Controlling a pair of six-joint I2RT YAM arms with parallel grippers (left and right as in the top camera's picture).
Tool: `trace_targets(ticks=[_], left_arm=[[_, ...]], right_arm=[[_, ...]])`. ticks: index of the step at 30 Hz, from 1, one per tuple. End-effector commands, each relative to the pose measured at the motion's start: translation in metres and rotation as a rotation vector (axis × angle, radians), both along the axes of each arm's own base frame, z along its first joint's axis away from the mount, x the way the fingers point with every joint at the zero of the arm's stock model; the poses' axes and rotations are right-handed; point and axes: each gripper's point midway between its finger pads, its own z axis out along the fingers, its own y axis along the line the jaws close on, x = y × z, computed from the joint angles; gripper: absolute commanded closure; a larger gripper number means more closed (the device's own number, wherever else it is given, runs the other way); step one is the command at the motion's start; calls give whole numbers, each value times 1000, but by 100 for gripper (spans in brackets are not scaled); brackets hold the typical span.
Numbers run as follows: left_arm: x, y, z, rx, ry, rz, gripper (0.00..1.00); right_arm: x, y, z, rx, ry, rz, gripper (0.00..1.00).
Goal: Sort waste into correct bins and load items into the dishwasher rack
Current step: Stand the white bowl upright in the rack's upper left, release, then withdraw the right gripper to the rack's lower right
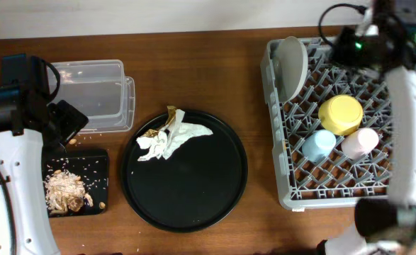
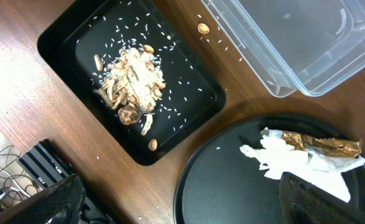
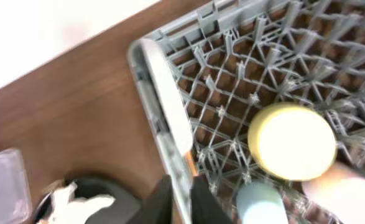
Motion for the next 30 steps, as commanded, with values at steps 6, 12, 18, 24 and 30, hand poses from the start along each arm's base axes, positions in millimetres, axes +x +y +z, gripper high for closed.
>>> trace_targets(ticks=[6, 12, 18, 24, 30], left_arm=[[-2, 1, 2, 3, -7, -1, 1], [-2, 1, 2, 3, -7, -1, 1], [-2, 1, 2, 3, -7, -1, 1], [-2, 1, 2, 2, -7, -1, 1], [8, 2, 5, 10, -49, -1, 1]], right_arm=[[-128, -28, 53, -193, 38, -111, 3], [-151, -96, 51, -322, 113, -428, 1], [-174, -163, 28, -297, 242, -652, 1], [-181, -197, 9, -278, 325, -748, 1], [-175, -200, -2, -272, 362, -739, 1]])
